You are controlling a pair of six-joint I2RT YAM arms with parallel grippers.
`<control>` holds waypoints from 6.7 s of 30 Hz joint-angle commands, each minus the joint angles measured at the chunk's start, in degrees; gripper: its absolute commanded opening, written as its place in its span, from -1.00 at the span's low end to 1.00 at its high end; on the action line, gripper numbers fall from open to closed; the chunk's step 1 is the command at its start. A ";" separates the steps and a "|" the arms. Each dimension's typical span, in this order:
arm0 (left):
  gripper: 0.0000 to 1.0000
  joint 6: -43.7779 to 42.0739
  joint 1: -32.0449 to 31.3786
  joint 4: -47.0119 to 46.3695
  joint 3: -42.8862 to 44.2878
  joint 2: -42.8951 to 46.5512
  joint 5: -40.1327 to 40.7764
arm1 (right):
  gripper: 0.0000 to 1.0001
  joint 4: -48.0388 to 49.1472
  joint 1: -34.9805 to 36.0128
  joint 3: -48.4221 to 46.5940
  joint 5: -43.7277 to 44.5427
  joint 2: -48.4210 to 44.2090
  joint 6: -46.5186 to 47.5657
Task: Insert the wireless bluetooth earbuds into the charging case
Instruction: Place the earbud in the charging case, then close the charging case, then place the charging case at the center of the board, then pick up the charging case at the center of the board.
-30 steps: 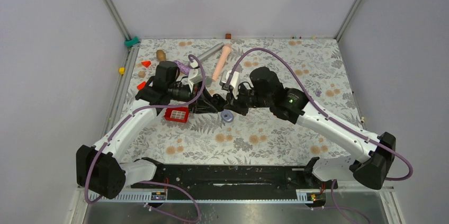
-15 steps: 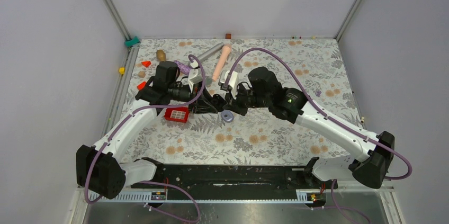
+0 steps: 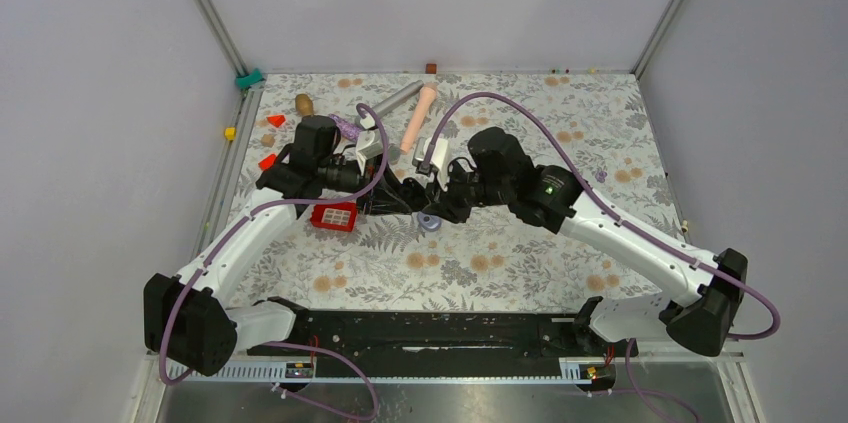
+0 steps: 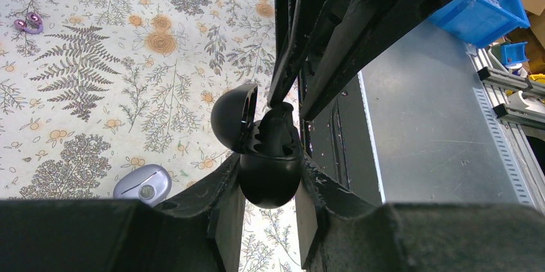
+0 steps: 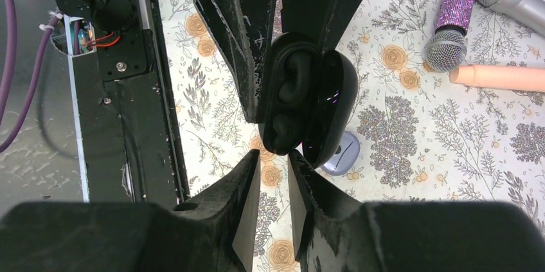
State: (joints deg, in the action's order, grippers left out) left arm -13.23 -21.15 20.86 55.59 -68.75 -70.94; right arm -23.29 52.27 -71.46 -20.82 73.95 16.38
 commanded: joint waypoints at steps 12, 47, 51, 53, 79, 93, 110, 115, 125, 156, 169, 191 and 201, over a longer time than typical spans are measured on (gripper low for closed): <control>-1.00 -0.13 -0.05 -2.75 0.35 0.79 -2.50 | -0.46 -2.25 0.55 -5.08 0.41 -4.06 0.57; -1.00 -0.30 -0.07 -2.76 0.30 0.99 -2.57 | -0.42 3.25 0.55 -1.69 5.16 -0.86 -1.43; -1.00 -0.21 -0.06 -2.77 0.39 0.97 -2.46 | -0.41 1.40 0.55 -2.35 0.16 -1.45 -1.34; -1.00 -0.21 -0.12 -2.74 0.31 0.99 -2.43 | -0.41 1.33 0.60 -2.53 0.63 -1.72 -1.39; -1.00 -18.54 -16.86 20.41 16.20 -17.91 15.80 | 0.99 5.16 -26.83 8.64 25.20 -22.29 4.89; -1.00 4.42 -29.26 11.48 42.41 -51.02 24.97 | 0.99 8.92 -34.48 14.33 26.17 -32.10 3.53; -0.87 17.66 -33.28 13.11 58.58 -69.00 30.70 | 0.99 9.95 -34.69 15.91 24.88 -31.94 3.81; -0.47 18.62 -33.35 13.12 58.89 -69.11 30.55 | 0.99 9.90 -34.67 15.89 24.63 -32.13 3.66; 0.08 18.73 -33.37 13.32 58.54 -68.56 31.86 | 0.99 9.92 -34.67 15.83 24.26 -32.23 3.13; 0.97 0.17 -20.65 23.14 31.90 -40.18 62.79 | 0.99 9.28 -34.74 15.21 21.03 -31.10 1.20; 0.97 6.39 -20.28 24.01 29.62 -44.25 58.74 | 0.99 9.11 -34.69 15.63 21.51 -32.91 1.55; -0.05 6.00 -20.51 23.40 28.83 -46.39 58.40 | 0.99 7.23 -34.65 13.60 21.04 -30.56 -1.49; -0.03 0.01 -20.50 16.66 26.38 -31.93 59.60 | 0.99 2.46 -37.66 6.37 30.05 -18.91 -21.50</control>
State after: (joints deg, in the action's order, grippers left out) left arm -9.43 -41.52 43.07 82.39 -110.80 -11.57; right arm -19.25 17.34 -61.10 2.98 51.92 6.57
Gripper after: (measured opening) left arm 0.636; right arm 0.993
